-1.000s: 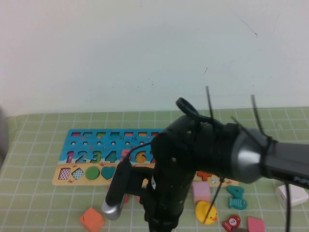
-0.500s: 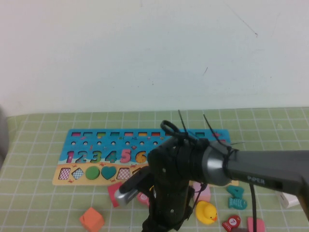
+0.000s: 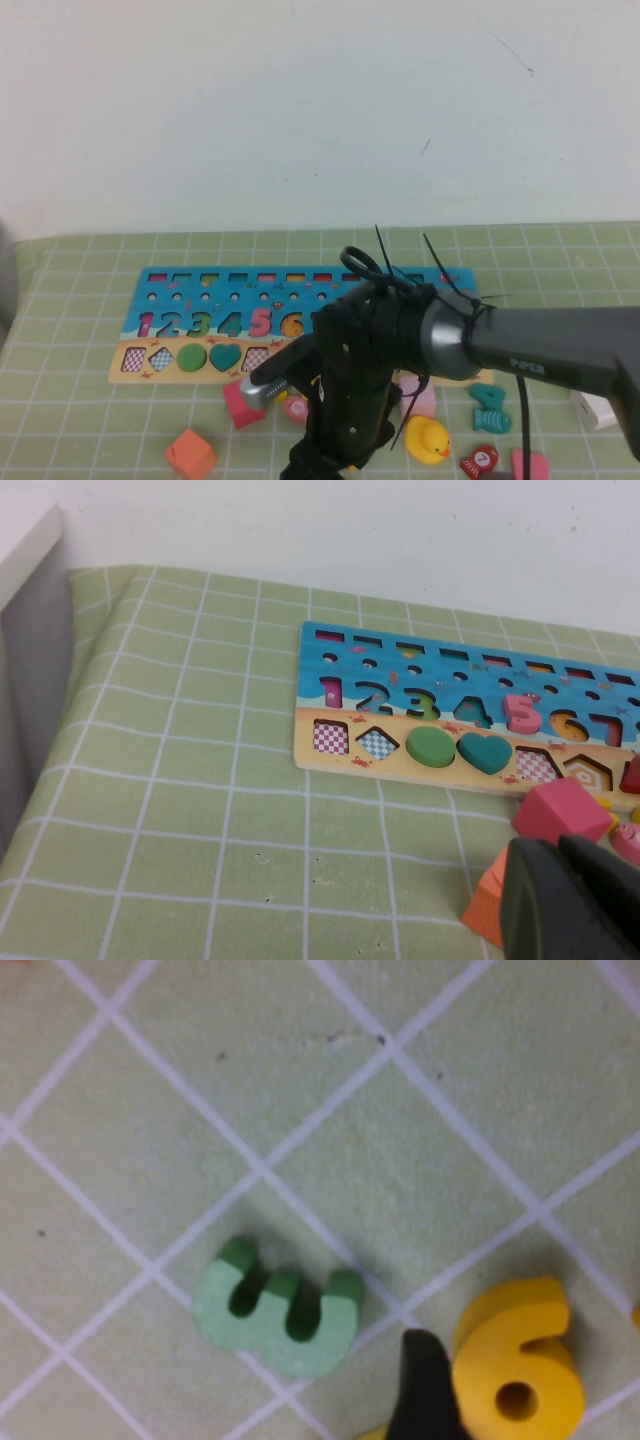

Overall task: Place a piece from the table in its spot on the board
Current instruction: Pick up the "number 6"

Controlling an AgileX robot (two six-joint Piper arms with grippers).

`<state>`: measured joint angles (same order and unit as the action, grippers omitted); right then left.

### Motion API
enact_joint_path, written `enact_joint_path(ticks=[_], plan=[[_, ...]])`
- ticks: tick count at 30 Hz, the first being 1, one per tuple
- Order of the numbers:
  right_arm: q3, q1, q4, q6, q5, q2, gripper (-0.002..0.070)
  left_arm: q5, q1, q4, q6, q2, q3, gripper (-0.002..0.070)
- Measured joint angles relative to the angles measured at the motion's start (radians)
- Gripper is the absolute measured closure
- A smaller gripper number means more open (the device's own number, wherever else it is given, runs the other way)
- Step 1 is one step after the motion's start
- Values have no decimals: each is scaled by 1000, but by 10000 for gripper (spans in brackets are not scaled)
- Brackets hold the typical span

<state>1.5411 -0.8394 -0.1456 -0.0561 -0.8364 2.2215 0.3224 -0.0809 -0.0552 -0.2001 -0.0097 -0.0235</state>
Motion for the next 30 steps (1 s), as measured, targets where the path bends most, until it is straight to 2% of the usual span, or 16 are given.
enact_joint_path(ticks=[30], plan=[[29, 0, -53, 2, -78, 51, 220, 2, 0, -2, 0, 0, 0, 676]])
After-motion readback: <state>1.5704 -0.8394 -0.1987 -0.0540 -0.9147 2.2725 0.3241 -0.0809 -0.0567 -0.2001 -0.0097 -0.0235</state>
